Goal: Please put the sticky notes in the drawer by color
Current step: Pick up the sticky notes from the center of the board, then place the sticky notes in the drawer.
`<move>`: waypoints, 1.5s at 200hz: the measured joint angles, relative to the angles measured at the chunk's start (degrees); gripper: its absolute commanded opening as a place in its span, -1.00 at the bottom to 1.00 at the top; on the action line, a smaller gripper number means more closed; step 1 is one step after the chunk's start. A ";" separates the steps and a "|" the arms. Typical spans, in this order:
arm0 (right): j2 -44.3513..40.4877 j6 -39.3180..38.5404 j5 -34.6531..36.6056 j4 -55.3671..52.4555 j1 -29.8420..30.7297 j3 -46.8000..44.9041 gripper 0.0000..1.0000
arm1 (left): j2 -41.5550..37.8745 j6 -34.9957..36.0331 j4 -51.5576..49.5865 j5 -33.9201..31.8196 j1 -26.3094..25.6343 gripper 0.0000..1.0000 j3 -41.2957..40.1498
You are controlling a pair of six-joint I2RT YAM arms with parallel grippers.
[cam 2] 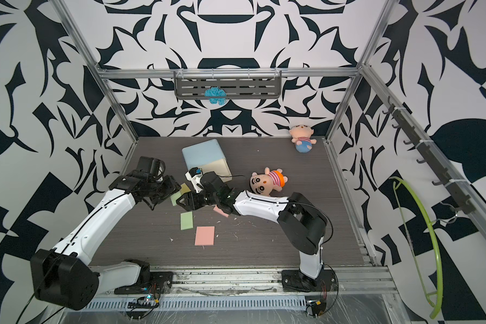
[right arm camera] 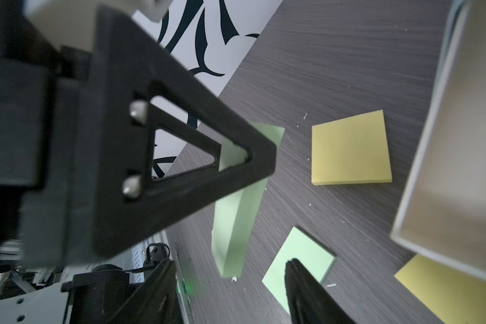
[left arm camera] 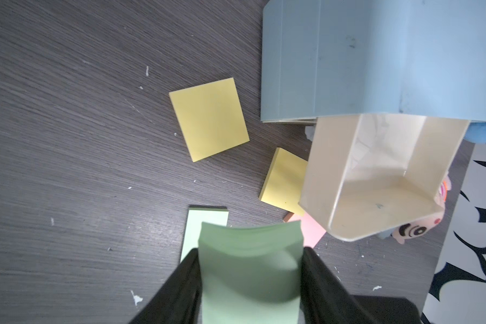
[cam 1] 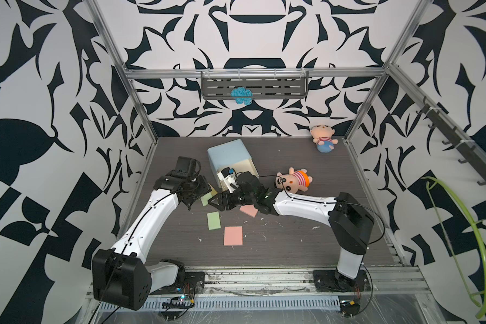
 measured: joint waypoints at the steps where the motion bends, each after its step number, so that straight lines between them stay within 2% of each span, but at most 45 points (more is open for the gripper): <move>1: 0.04 0.15 0.02 -0.02 0.00 0.07 0.17 | -0.04 -0.02 0.00 0.07 0.00 0.15 0.00; 15: 0.61 0.42 0.15 0.02 -0.22 0.68 0.05 | -0.57 -0.33 0.02 0.87 0.00 0.14 0.28; 42: 1.07 0.90 0.02 0.02 -0.42 1.51 -0.31 | -1.40 -0.59 0.13 1.70 0.02 0.14 0.46; 59: 1.07 1.05 -0.44 0.15 -0.42 1.84 -0.64 | -1.40 -0.61 0.17 1.84 0.02 0.14 0.48; 79: 1.03 1.29 -0.85 0.46 -0.42 2.01 -0.85 | -1.40 -0.57 0.11 1.81 0.02 0.14 0.48; 90: 1.03 1.18 -1.09 0.44 -0.42 2.01 -0.94 | -1.40 -0.55 0.09 1.99 0.02 0.20 0.48; 96: 1.03 1.33 -1.31 0.42 -0.42 2.01 -0.98 | -1.40 -0.59 0.11 1.99 0.02 0.27 0.50; 99: 1.03 1.40 -1.55 0.42 -0.44 2.01 -1.00 | -1.40 -0.57 0.11 2.01 0.02 0.37 0.55; 114: 1.01 1.42 -1.68 0.31 -0.66 1.88 -1.00 | -1.40 -0.79 -0.02 1.97 0.00 0.91 1.18; 118: 0.92 1.42 -1.73 0.31 -0.68 1.81 -1.00 | -1.40 -0.35 -0.04 1.95 0.00 1.00 1.46; 144: -1.20 2.16 -1.73 -0.35 -1.60 -0.48 -1.00 | -2.34 -0.17 0.52 0.63 0.02 0.98 3.69; 171: -6.03 4.81 -1.49 -2.49 -4.57 -3.13 -1.00 | -8.70 2.71 5.20 0.02 0.04 0.98 2.62; 194: -10.71 7.91 -0.55 -5.31 -8.74 -4.72 -1.00 | -16.31 8.46 13.29 0.26 0.04 0.98 -1.95; 217: -12.76 11.82 -0.55 -8.72 -12.83 -4.39 -1.00 | -19.93 16.55 18.95 1.53 0.04 0.98 -6.21; 253: -9.29 17.79 -1.88 -16.83 -17.09 0.02 -1.00 | -19.65 29.68 21.62 9.25 0.02 0.99 -7.52; 300: -4.44 21.59 -3.58 -21.16 -17.07 5.40 -1.00 | -19.67 39.91 21.00 18.16 -0.26 0.99 -7.50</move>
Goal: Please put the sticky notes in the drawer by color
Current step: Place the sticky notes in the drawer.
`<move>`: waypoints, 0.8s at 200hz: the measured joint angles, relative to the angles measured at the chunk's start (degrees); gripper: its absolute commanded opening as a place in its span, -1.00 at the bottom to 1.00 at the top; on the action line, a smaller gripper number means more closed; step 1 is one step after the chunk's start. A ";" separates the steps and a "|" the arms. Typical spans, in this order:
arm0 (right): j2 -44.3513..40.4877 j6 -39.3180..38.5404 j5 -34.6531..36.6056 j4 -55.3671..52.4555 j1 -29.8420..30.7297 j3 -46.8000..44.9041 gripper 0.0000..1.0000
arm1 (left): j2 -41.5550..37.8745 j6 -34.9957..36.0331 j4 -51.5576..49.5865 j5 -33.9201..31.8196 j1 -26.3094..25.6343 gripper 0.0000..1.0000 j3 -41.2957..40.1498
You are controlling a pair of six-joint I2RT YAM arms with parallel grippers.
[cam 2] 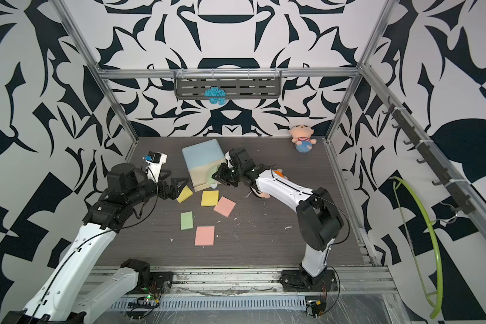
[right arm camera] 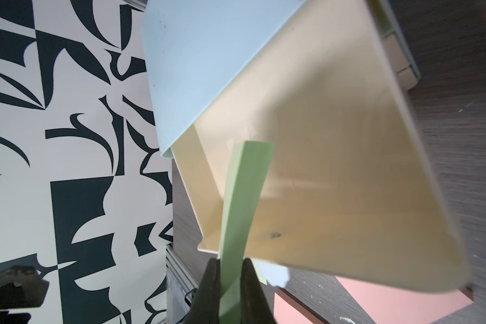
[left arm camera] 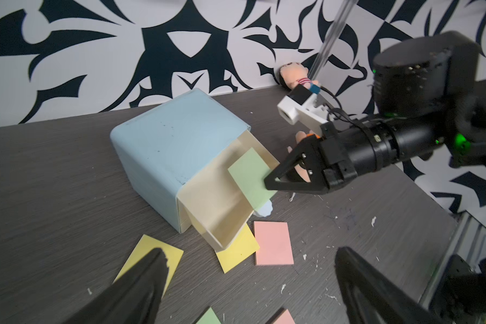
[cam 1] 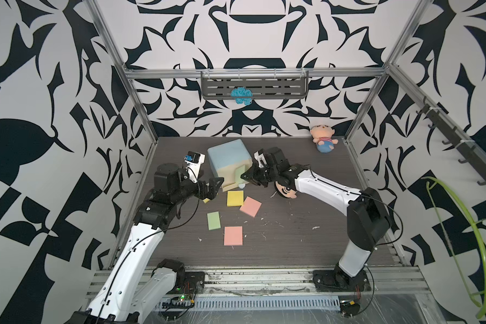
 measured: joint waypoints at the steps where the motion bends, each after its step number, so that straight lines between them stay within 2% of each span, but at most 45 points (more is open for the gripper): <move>1: 0.04 0.07 -0.07 -0.02 0.00 0.09 -1.00 | 0.00 0.22 -0.07 0.22 0.00 0.99 0.00; 36: 2.78 1.03 -0.98 -0.92 0.07 2.86 -1.00 | 0.00 3.98 -0.35 3.17 -0.37 0.98 -0.02; 98: 10.29 0.00 -1.84 -5.07 2.34 12.13 -1.00 | 0.20 7.96 -2.47 3.63 -0.42 0.99 -0.02; 106: 10.93 -0.44 -1.84 -5.70 2.82 13.18 -0.84 | 0.17 8.28 -2.93 3.54 -0.42 0.99 -0.11; 120: 11.76 -1.05 -1.79 -6.78 3.50 14.86 -0.29 | 0.11 8.81 -3.58 3.32 -0.42 0.98 -0.31; 127: 12.04 -1.36 -1.77 -7.28 3.72 15.52 -0.10 | 0.07 8.92 -3.67 3.21 -0.42 0.98 -0.46; 145: 12.07 -3.54 -0.92 -8.22 4.20 16.31 0.23 | -0.26 9.16 -3.87 2.84 -0.42 0.98 -0.98; 160: 11.58 -5.57 1.64 -10.51 4.33 17.40 0.38 | -0.33 9.16 -3.96 2.62 -0.42 0.99 -1.11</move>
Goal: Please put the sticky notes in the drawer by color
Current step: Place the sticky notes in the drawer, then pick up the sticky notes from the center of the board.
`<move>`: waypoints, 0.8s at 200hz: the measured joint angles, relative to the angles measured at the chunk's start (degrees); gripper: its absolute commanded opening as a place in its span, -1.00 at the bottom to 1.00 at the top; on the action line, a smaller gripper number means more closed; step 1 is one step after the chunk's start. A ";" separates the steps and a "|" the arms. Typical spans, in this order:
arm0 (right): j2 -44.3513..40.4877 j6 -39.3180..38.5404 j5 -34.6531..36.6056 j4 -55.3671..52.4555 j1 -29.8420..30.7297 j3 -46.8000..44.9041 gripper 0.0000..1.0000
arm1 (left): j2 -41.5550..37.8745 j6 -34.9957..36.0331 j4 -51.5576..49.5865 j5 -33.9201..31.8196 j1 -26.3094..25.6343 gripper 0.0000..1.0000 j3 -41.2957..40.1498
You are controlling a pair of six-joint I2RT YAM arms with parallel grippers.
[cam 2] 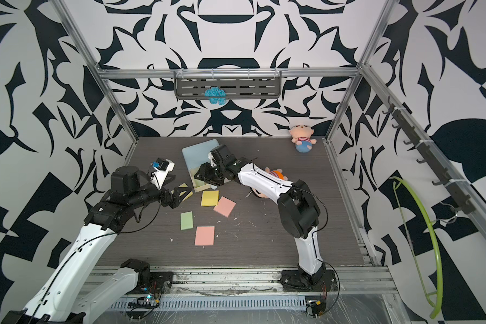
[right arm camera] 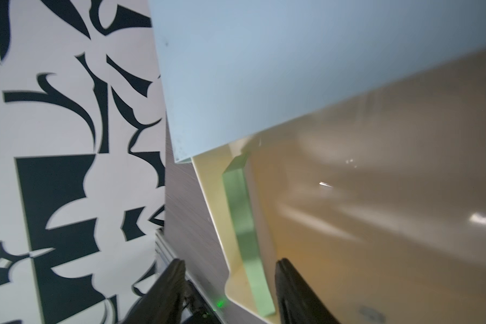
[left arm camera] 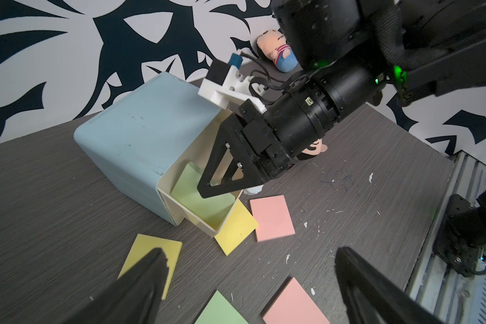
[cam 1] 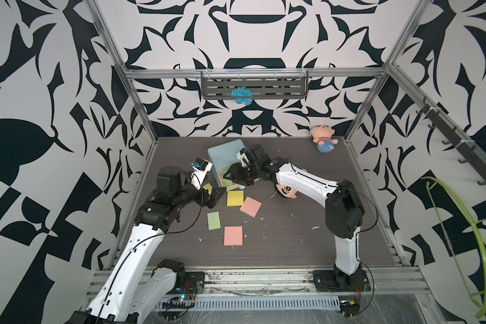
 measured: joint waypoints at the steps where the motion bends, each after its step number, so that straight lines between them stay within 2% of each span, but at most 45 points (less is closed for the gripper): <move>1: -0.04 -0.11 0.24 -0.11 0.00 0.04 0.39 | 0.00 0.00 0.00 -0.02 0.00 0.99 -0.02; 29: -2.84 -4.48 5.60 -5.44 -0.04 0.33 0.53 | 0.07 -0.37 0.00 -0.90 -0.02 0.99 -0.02; 46: -5.14 -6.67 8.41 -7.98 -0.15 0.22 0.56 | 0.37 -1.44 0.04 -1.77 -0.07 0.98 -0.02; 74: -10.78 -10.14 11.98 -8.57 -0.28 -2.73 0.56 | 1.01 -6.88 0.68 -6.78 -0.85 0.99 -0.42; 101: -17.22 -13.94 14.71 -6.21 -0.28 -9.42 0.56 | 0.79 -16.87 0.35 -15.80 -4.26 0.98 -3.23; 125: -22.08 -18.16 15.80 -2.51 -0.28 -16.31 0.57 | 0.74 -29.24 -4.42 -24.26 -8.00 0.99 -4.74; 160: -28.09 -28.04 15.65 3.98 1.29 -25.77 0.62 | 0.90 -46.45 -11.26 -29.44 -10.08 0.99 -9.25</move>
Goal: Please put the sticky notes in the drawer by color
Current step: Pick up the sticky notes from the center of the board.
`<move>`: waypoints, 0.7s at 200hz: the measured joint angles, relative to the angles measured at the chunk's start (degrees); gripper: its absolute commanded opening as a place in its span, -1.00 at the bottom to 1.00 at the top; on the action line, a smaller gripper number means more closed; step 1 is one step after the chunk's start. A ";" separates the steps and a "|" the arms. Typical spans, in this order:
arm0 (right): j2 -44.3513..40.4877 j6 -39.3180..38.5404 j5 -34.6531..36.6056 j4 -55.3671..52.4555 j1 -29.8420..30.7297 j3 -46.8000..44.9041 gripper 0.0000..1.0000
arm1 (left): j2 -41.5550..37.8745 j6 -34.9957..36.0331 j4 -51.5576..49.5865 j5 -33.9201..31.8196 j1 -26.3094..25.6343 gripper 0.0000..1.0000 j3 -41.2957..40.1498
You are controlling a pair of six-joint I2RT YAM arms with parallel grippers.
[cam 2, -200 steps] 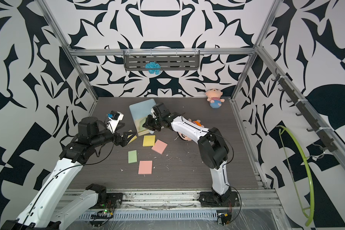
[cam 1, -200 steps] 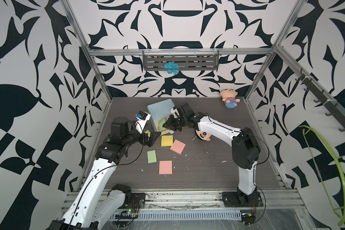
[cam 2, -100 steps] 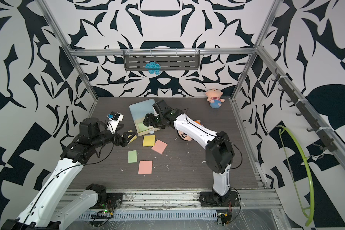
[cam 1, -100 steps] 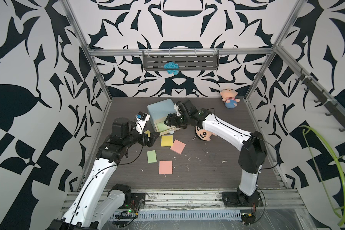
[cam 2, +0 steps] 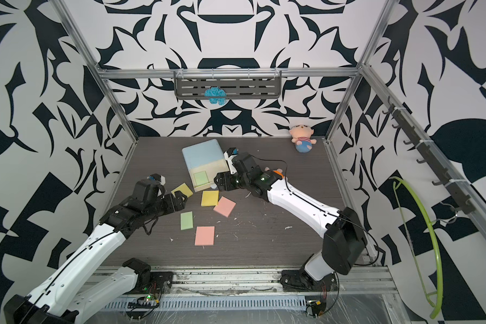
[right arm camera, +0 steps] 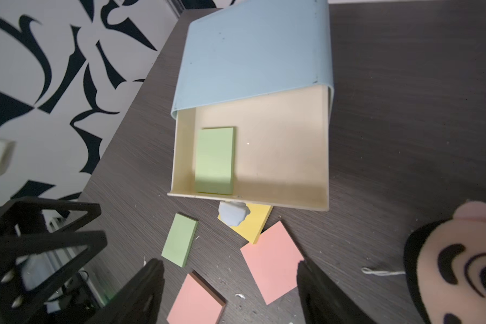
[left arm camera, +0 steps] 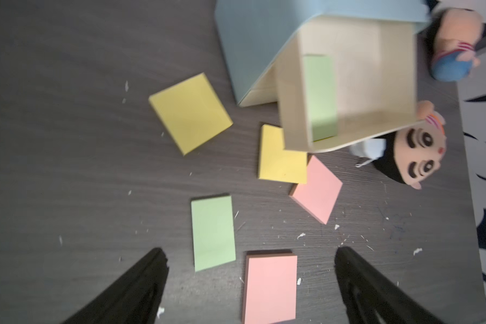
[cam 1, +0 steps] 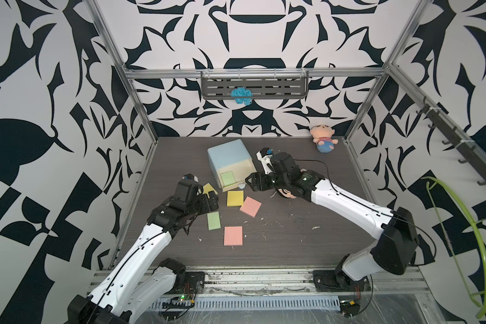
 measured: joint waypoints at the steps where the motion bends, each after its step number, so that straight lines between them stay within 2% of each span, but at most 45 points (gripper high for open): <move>1: -0.28 -0.50 -0.02 0.26 0.17 -0.42 0.62 | 0.04 -0.35 -0.11 -0.07 -0.07 0.99 -0.13; 22: -3.52 -4.92 -0.22 3.17 2.47 -4.94 0.62 | 2.27 -6.58 -2.62 -1.22 -2.23 0.99 -2.95; 51: -5.86 -7.89 -0.42 7.15 4.42 -9.75 0.68 | 10.60 -11.23 -4.24 -1.38 -4.59 0.99 -3.21; 98: -9.92 -14.32 -5.81 14.27 6.84 -20.90 0.79 | 25.24 -12.63 -4.96 -1.51 -6.05 0.99 1.20; 115: -11.50 -16.13 -8.15 16.20 7.65 -24.70 0.80 | 28.55 -12.63 -4.33 -1.40 -6.05 1.00 2.62; 140: -13.14 -17.64 -10.88 18.88 8.11 -27.93 0.81 | 31.74 -12.61 -2.95 -1.07 -6.38 0.91 3.48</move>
